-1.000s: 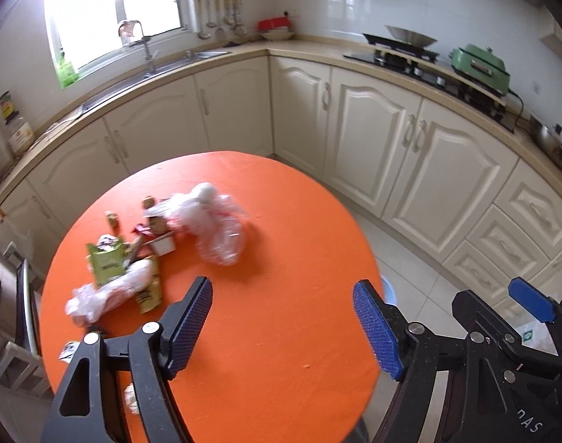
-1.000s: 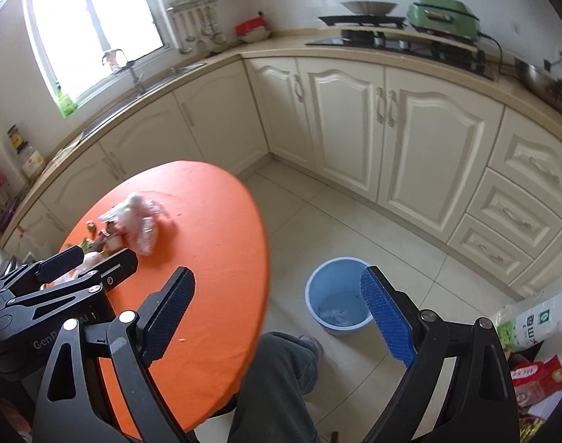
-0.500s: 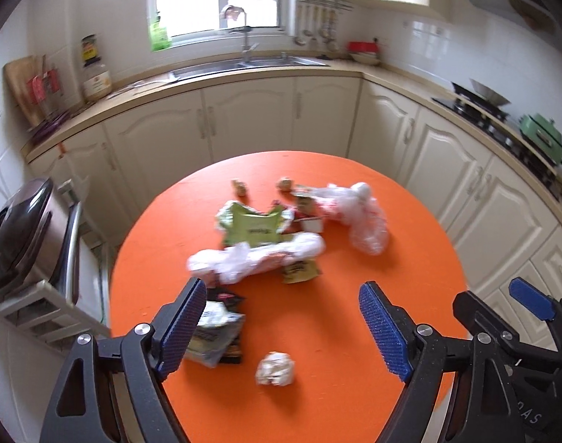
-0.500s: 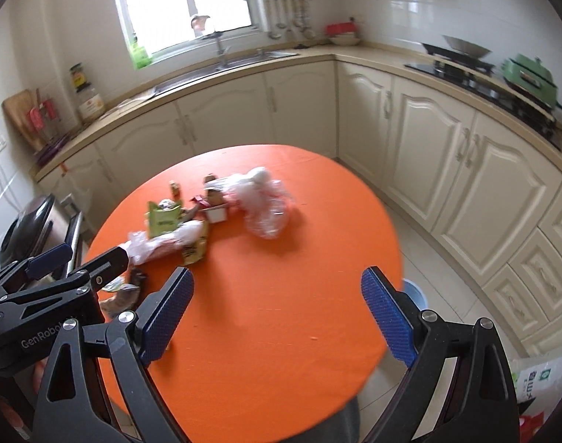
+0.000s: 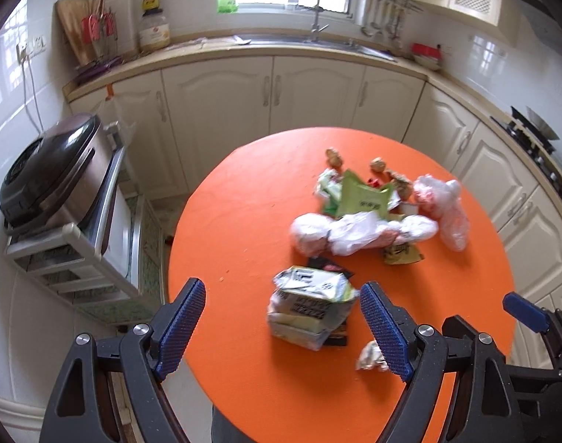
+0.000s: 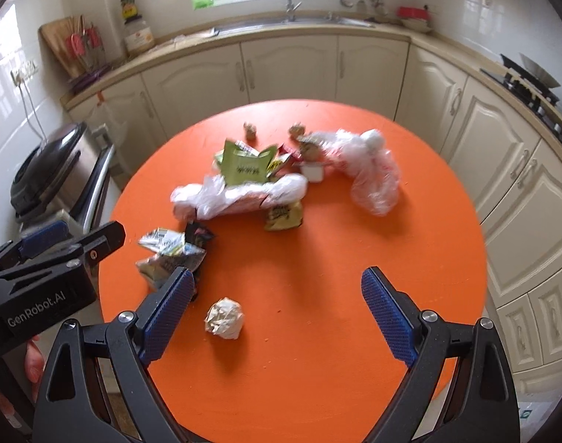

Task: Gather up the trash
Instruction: 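Close the right gripper on the crumpled paper ball, then grasp the printed milk carton with the left gripper while the right holds the paper ball, then carry the paper ball and milk carton toward the blue bucket with both grippers, then open the left gripper over the bucket to drop the carton while the right holds the paper ball, then open the right gripper over the blue bucket to drop the paper ball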

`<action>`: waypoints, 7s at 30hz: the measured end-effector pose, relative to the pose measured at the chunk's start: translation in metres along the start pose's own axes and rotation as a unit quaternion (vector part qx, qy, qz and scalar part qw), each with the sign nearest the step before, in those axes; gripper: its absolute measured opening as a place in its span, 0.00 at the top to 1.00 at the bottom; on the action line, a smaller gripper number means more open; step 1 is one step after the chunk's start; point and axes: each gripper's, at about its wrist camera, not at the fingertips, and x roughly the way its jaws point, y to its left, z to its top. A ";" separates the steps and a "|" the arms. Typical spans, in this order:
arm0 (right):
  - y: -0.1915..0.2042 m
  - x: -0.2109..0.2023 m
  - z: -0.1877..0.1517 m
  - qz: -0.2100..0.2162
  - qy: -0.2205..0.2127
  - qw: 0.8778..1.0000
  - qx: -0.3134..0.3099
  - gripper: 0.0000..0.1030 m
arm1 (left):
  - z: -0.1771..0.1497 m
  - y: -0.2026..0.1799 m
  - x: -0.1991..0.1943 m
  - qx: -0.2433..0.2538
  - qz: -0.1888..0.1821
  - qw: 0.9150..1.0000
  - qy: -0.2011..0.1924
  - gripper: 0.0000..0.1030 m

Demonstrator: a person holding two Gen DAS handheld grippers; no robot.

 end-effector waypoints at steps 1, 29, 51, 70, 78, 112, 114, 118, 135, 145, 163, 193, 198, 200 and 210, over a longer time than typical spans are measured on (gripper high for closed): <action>0.004 0.008 -0.002 0.002 0.013 1.000 -0.004 0.09 | 0.000 0.005 0.006 -0.005 0.001 1.000 0.008 0.20; 0.014 0.086 -0.035 0.004 0.106 0.994 -0.011 0.69 | -0.005 0.017 0.096 -0.029 -0.014 0.996 0.079 0.20; -0.032 0.067 -0.022 -0.010 0.080 0.996 0.044 0.70 | 0.023 -0.004 0.155 -0.073 -0.049 0.991 0.105 0.16; -0.044 0.081 -0.021 -0.007 0.094 0.994 0.058 0.70 | 0.013 -0.035 0.168 -0.051 -0.074 0.995 0.048 0.43; -0.045 0.072 -0.022 -0.004 0.084 0.995 0.057 0.70 | 0.013 -0.043 0.154 -0.039 -0.089 0.994 0.042 0.81; -0.113 0.021 -0.039 -0.014 0.032 0.990 0.134 0.70 | 0.000 -0.148 0.090 0.087 -0.115 0.989 -0.022 0.96; -0.125 0.015 -0.041 -0.016 0.026 0.989 0.145 0.70 | -0.001 -0.162 0.091 0.097 -0.117 0.988 -0.021 0.96; -0.153 0.003 -0.047 -0.024 0.011 0.984 0.174 0.70 | -0.004 -0.193 0.093 0.123 -0.123 0.985 -0.018 0.96; -0.282 -0.029 -0.086 -0.093 -0.009 0.960 0.265 0.70 | -0.022 -0.352 0.128 0.228 -0.148 0.962 0.018 0.96; -0.360 -0.036 -0.105 -0.135 -0.006 0.944 0.302 0.70 | -0.022 -0.444 0.166 0.287 -0.150 0.945 0.034 0.96; -0.434 0.001 -0.107 -0.147 0.020 0.933 0.328 0.70 | -0.005 -0.547 0.248 0.312 -0.150 0.937 0.054 0.70; -0.453 0.003 -0.119 -0.125 0.009 0.923 0.364 0.69 | 0.029 -0.602 0.353 0.238 -0.184 0.930 0.211 0.24; -0.439 0.012 -0.104 -0.071 -0.002 0.938 0.340 0.70 | 0.045 -0.604 0.367 0.230 -0.201 0.923 0.233 0.24; -0.438 0.018 -0.100 -0.065 0.000 0.937 0.343 0.70 | 0.044 -0.600 0.367 0.235 -0.202 0.921 0.236 0.24; -0.451 0.025 -0.102 -0.077 0.001 0.925 0.371 0.70 | 0.047 -0.596 0.375 0.223 -0.204 0.921 0.247 0.24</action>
